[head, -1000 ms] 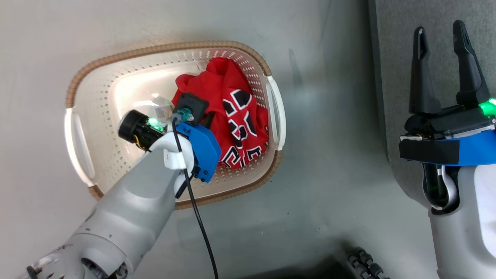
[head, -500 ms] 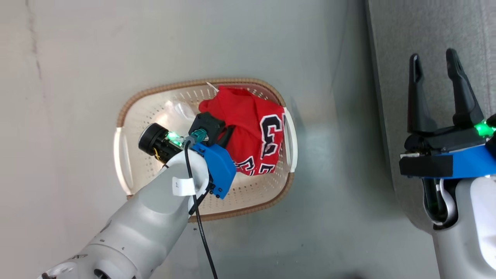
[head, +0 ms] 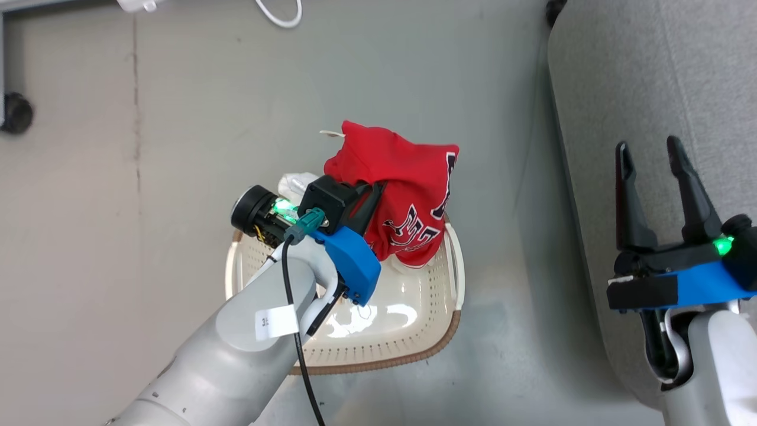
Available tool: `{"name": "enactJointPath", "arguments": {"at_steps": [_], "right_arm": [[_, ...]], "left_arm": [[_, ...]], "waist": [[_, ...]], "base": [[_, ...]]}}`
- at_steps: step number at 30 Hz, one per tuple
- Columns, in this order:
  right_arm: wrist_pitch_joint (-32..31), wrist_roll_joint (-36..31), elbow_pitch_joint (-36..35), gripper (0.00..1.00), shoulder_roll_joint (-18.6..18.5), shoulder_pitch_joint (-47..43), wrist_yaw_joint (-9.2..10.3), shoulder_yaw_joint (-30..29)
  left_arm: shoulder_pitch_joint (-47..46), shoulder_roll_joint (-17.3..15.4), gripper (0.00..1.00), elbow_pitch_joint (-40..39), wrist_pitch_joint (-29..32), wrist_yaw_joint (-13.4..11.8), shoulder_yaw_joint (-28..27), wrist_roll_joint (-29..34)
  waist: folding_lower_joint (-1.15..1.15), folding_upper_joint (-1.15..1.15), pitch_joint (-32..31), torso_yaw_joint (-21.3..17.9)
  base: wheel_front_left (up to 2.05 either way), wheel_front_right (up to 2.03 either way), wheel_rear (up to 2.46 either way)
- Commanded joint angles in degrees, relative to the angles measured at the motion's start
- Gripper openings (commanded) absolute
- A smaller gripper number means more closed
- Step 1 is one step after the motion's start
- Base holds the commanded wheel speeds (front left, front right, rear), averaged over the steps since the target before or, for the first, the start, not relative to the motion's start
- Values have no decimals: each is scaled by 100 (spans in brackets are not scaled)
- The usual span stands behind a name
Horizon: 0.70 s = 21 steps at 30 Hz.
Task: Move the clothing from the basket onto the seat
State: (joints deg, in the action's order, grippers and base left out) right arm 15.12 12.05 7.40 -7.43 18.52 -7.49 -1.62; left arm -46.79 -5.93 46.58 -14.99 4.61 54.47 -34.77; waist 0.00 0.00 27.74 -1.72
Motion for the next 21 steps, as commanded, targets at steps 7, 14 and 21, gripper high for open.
{"name": "enactJointPath", "arguments": {"at_steps": [7,14,21], "right_arm": [[6,-27,139,100,70,-288,-1,25],[6,-38,250,100,151,-548,-1,-7],[6,-53,331,100,241,-815,-1,-53]], "left_arm": [[233,-74,0,-528,-28,23,-539,510],[272,-52,0,-940,-27,72,-961,829],[147,-3,0,-1236,-28,140,-1127,1032]], "waist": [[0,0,-735,66],[0,0,-1295,87],[0,0,-1723,84]], "base": [[0,0,0],[0,0,0],[0,0,0]]}}
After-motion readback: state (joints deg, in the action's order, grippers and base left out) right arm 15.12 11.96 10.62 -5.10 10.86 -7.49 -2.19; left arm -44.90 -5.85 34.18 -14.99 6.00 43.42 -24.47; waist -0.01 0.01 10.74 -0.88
